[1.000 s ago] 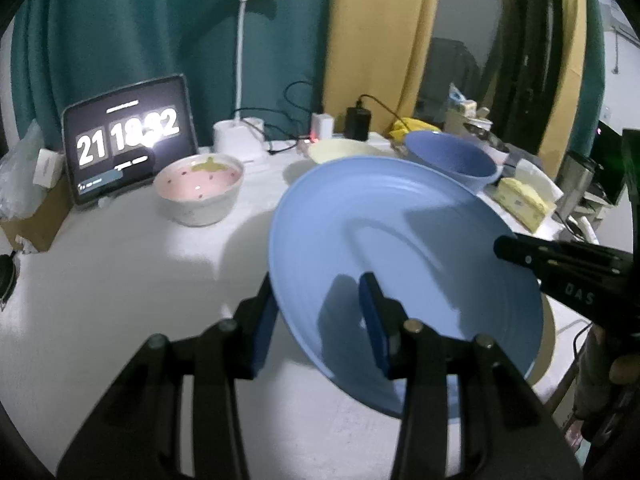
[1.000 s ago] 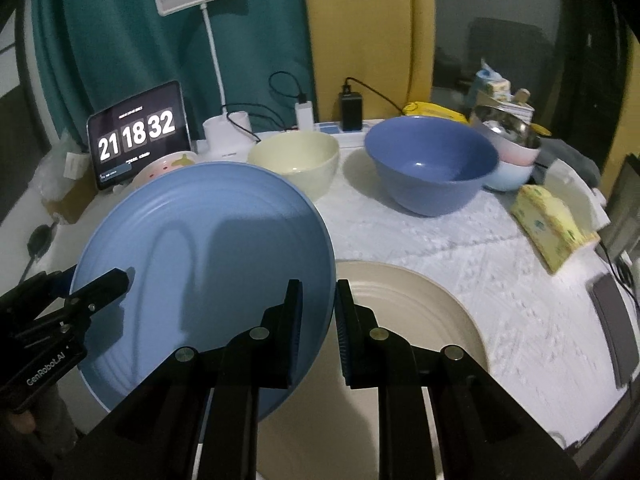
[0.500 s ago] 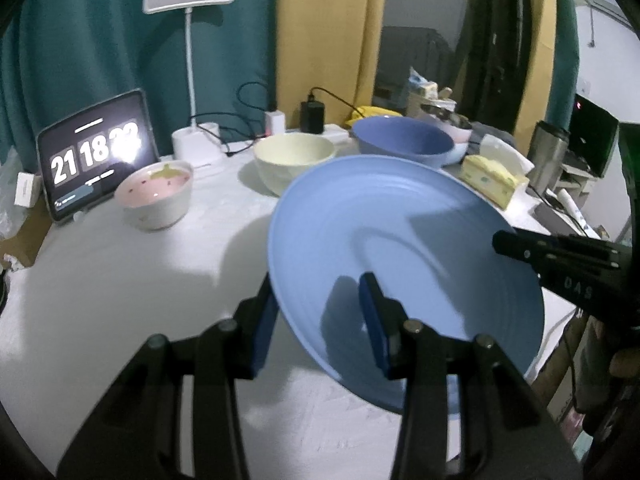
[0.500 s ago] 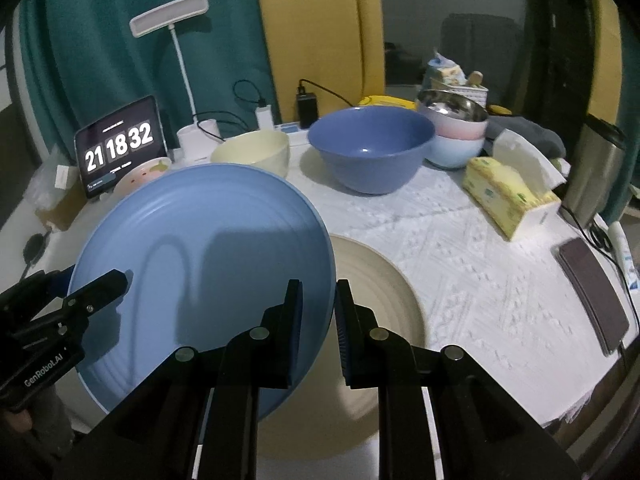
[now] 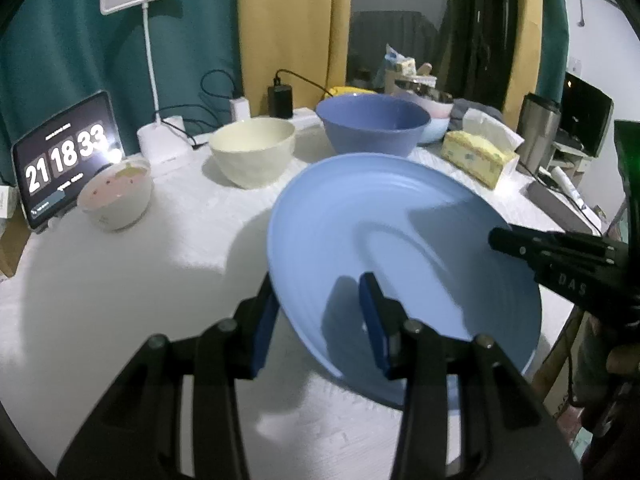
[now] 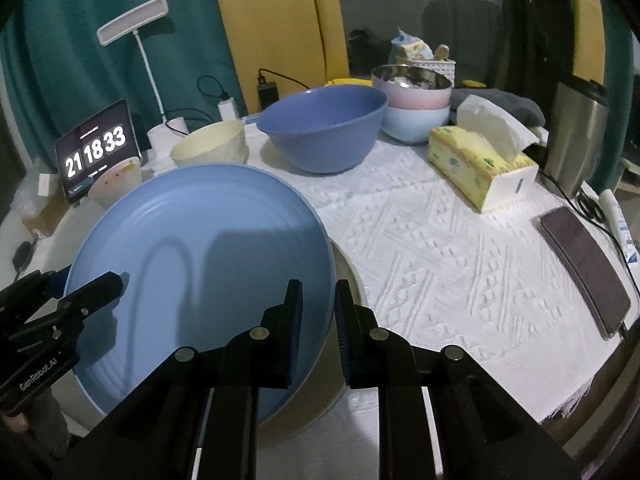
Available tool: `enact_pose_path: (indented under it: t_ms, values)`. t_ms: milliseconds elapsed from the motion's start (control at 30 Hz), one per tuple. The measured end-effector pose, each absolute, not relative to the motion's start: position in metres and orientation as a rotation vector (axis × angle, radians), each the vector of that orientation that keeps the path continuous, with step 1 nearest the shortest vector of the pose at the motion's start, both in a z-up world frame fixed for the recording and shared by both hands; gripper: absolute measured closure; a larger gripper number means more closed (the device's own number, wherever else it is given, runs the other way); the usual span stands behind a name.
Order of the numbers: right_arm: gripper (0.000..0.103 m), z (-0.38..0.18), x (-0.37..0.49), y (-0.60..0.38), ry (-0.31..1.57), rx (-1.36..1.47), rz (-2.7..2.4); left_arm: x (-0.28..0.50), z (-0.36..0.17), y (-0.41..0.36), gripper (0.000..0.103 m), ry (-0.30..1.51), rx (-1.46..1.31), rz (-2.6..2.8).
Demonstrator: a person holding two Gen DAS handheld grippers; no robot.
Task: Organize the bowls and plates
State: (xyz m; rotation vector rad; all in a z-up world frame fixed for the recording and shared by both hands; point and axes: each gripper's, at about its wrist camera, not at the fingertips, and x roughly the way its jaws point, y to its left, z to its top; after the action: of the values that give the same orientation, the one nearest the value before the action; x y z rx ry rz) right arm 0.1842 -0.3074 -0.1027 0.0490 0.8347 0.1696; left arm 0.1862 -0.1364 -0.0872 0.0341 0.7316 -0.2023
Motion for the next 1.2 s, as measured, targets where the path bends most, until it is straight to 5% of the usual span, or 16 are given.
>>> enact_pose_path:
  t_ms: [667,1033,1100,1200]
  values:
    - [0.084,-0.125,0.187,-0.323,0.853,0.075,0.168,0.195,-0.108,-0.147,0.055,0.792,0.075,-0.233]
    - [0.068,-0.137,0.184,-0.331,0.879,0.113,0.173,0.200,-0.104,-0.122,0.043,0.809,-0.033,-0.257]
    - [0.048,-0.137,0.183,-0.336,0.863,0.151,0.189,0.201,-0.101,-0.115,0.043,0.798,-0.055,-0.230]
    - [0.041,-0.135,0.180,-0.342,0.806,0.202,0.232,0.201,-0.101,-0.107,0.042,0.791,-0.089,-0.199]
